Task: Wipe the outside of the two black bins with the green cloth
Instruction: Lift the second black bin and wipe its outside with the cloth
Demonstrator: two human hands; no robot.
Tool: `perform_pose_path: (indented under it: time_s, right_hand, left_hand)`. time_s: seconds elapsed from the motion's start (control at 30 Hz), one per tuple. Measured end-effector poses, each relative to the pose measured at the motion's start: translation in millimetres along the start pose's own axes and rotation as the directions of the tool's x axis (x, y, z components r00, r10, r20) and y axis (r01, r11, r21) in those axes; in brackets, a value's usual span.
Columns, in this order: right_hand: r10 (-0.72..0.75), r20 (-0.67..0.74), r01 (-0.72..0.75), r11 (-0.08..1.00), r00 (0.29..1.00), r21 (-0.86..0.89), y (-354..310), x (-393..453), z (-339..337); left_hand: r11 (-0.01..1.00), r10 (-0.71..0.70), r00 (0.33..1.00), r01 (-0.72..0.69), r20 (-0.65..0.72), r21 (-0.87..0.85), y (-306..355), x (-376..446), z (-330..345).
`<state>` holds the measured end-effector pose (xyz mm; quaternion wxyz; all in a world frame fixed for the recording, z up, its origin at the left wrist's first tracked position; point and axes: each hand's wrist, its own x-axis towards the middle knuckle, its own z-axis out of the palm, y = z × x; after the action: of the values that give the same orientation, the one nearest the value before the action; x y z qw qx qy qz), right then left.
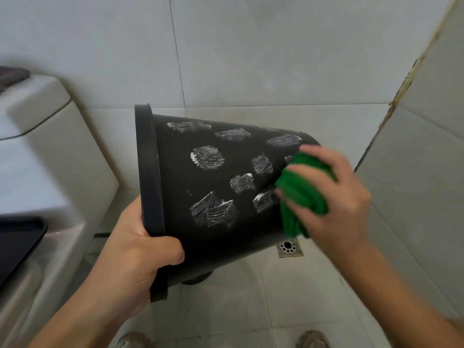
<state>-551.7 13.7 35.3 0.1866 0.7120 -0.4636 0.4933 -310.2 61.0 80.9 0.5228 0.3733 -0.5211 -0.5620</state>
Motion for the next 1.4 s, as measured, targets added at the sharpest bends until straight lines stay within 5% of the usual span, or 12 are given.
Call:
perform_pose_path:
  time_s: [0.13,0.3,0.47,0.67,0.83,1.03,1.2,1.4]
  right_hand:
    - [0.219,-0.088,-0.216,0.976,0.972,0.038,8.3,12.2,1.3]
    - [-0.119,0.014,0.119,0.993,0.993,-0.024,-7.0,-11.4,2.4]
    - [0.31,-0.09,-0.307,0.951,0.946,0.049,26.1,9.6,1.6]
    - [-0.106,0.018,0.107,0.994,0.994,-0.022,-10.6,-21.7,5.1]
    - [0.305,-0.132,-0.3,0.952,0.943,0.057,15.7,7.7,-0.8]
    - [-0.115,0.021,0.115,0.993,0.993,-0.021,-17.6,-16.8,4.2]
    - [0.294,-0.084,-0.292,0.956,0.952,0.035,3.5,12.8,2.8]
    - [-0.156,0.045,0.156,0.988,0.987,0.005,-30.4,-14.2,3.2]
  left_hand:
    - [0.999,0.022,1.0,-0.022,0.011,0.032,5.3,-1.3,8.1]
    - [0.999,-0.048,0.997,0.049,-0.064,0.013,2.0,1.3,5.7]
    - [0.999,-0.047,0.997,0.048,-0.066,0.009,4.2,-3.9,7.7]
    - [0.999,-0.049,0.996,0.049,-0.069,0.011,-1.5,-3.2,5.7]
    - [1.0,-0.012,1.0,0.012,-0.013,0.018,-0.4,-5.4,4.5]
    - [0.998,-0.045,0.999,0.045,-0.009,0.039,-5.6,-1.2,5.4]
    - [0.999,-0.035,0.998,0.034,0.049,0.023,-3.4,-1.6,7.8]
    - [0.999,-0.03,0.999,0.03,0.01,0.038,-14.6,3.0,0.5]
